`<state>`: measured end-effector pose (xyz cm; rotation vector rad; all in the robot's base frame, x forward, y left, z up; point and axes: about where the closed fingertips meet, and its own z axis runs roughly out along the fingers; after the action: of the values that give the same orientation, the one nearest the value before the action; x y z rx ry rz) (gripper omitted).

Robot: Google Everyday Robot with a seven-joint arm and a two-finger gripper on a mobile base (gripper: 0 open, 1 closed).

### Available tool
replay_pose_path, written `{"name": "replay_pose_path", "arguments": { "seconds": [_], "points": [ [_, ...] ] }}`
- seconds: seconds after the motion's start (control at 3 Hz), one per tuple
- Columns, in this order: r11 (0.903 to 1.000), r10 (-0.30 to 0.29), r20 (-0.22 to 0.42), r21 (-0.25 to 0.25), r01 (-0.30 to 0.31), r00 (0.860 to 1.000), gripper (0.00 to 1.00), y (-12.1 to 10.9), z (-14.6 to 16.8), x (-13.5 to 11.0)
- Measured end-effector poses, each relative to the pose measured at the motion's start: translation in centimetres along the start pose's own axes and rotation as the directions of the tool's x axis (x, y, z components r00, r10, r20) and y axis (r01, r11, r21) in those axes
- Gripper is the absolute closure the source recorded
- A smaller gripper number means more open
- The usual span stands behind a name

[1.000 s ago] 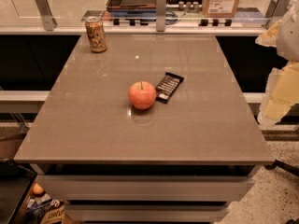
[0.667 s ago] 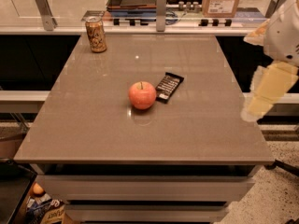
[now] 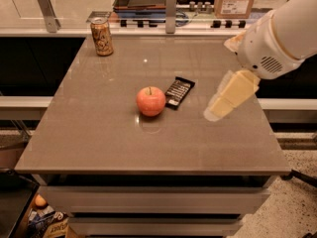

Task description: Move apple near orange can

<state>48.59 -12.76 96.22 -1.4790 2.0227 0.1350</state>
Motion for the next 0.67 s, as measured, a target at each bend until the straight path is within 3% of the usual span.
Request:
{"name": "replay_pose_path", "arguments": {
  "seconds": [0.33, 0.67],
  "points": [
    [0.9969, 0.078, 0.113, 0.006, -0.079, 0.991, 0.00, 0.0, 3.6, -2.1],
    [0.9908, 0.134, 0.182, -0.010, -0.135, 0.974, 0.00, -0.1, 7.2, -3.8]
  ]
}}
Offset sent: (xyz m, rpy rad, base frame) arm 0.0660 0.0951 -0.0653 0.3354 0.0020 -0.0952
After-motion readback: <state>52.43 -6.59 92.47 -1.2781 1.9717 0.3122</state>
